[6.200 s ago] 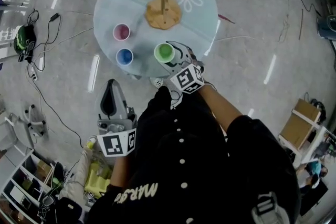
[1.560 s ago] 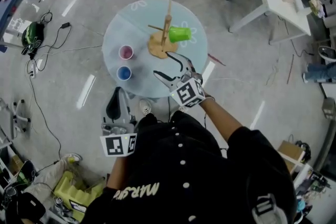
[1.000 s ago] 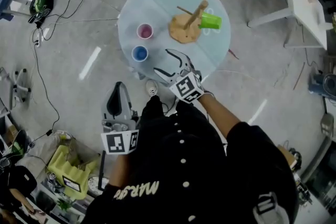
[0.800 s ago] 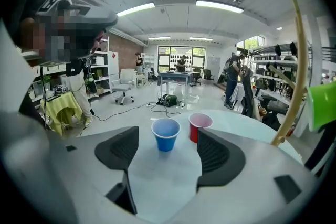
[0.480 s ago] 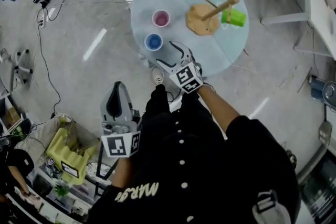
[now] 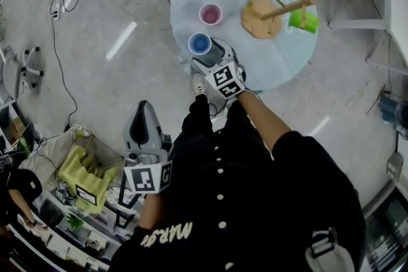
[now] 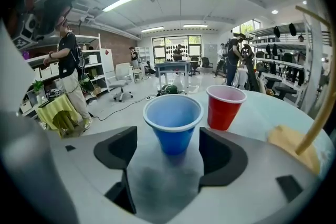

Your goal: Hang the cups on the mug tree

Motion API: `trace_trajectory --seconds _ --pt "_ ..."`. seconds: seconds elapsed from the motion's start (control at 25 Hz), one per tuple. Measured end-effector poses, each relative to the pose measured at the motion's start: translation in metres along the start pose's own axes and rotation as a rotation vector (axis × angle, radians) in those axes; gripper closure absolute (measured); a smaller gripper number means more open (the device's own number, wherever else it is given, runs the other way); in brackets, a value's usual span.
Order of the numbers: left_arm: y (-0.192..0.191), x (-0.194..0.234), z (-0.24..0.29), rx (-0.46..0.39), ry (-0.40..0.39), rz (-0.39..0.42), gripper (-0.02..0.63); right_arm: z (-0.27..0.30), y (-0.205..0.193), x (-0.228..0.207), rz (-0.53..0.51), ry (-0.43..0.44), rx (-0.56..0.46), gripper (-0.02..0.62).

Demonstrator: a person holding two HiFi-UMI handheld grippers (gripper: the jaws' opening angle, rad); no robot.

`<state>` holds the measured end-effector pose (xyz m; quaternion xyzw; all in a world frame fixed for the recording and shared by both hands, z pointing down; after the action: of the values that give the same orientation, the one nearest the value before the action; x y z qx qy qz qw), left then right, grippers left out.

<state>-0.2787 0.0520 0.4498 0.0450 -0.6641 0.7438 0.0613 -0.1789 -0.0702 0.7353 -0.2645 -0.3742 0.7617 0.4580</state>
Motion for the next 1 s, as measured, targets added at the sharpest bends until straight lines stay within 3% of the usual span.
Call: trace_trajectory --seconds 0.28,0.32,0.36,0.56,0.68,0.84,1.0 --pt "-0.01 0.012 -0.003 0.037 0.025 0.008 0.611 0.022 0.0 -0.004 -0.014 -0.029 -0.006 0.233" --pt "-0.009 0.012 -0.003 0.031 0.023 0.006 0.61 0.022 0.003 -0.005 -0.024 -0.042 -0.013 0.241" --pt "-0.007 0.012 -0.003 0.024 0.02 0.005 0.609 0.021 0.007 -0.006 -0.039 -0.057 -0.026 0.306" --pt "-0.008 0.014 -0.003 0.016 0.013 0.005 0.61 0.017 0.021 -0.002 -0.059 -0.054 -0.068 0.311" --pt "-0.009 0.008 0.001 0.017 -0.005 0.003 0.609 0.006 0.019 -0.008 -0.056 -0.07 -0.062 0.311" --pt "0.007 -0.012 0.015 -0.045 -0.053 -0.019 0.609 -0.019 0.018 -0.028 -0.06 -0.104 -0.052 0.313" --pt "0.012 -0.034 0.019 -0.03 -0.087 -0.004 0.61 -0.059 0.026 -0.046 -0.068 -0.134 -0.052 0.313"
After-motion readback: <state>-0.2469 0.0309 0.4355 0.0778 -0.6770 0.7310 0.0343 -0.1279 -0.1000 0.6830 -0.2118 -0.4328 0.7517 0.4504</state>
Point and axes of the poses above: the fingertips, and each gripper's own axes: z forward along the fingers, x to its left, y out of its top, the point moved 1 cm from there along -z, backward along the fingers, and after that the axes turned 2 degrees about y, right-handed, at the moved point
